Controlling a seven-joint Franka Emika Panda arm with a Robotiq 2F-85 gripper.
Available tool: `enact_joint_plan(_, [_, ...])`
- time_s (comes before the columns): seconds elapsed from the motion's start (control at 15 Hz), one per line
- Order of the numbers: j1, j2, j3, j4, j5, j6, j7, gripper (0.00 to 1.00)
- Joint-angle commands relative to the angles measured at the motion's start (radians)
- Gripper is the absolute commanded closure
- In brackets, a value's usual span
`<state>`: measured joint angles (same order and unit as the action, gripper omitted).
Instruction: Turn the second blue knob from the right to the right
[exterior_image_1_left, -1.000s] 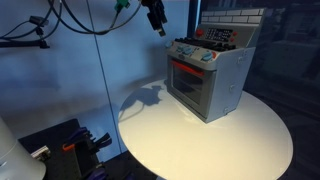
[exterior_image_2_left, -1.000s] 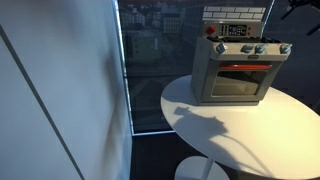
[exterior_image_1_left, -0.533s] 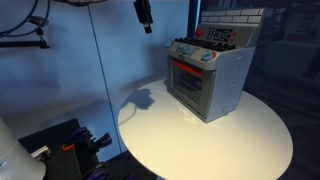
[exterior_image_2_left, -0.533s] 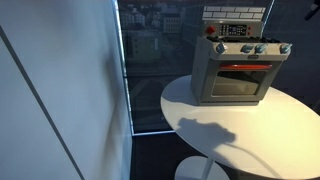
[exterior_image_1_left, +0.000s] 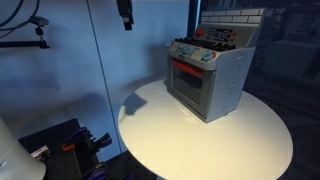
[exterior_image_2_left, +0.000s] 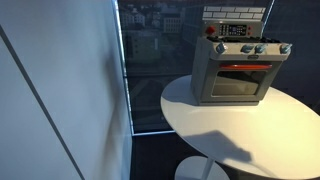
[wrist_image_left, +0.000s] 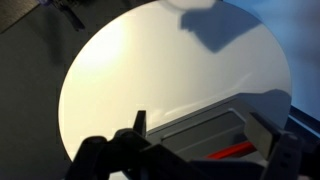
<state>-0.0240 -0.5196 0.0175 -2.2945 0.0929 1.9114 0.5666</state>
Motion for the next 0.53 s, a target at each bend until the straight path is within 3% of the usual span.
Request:
enact_joint_plan(0.0, [-0.026, -0.013, 0.008, 0.04, 0.008, -0.117, -0.06, 0.0])
enact_joint_plan(0.47, [-0.046, -0.014, 0.016, 0.071, -0.001, -0.21, -0.082, 0.0])
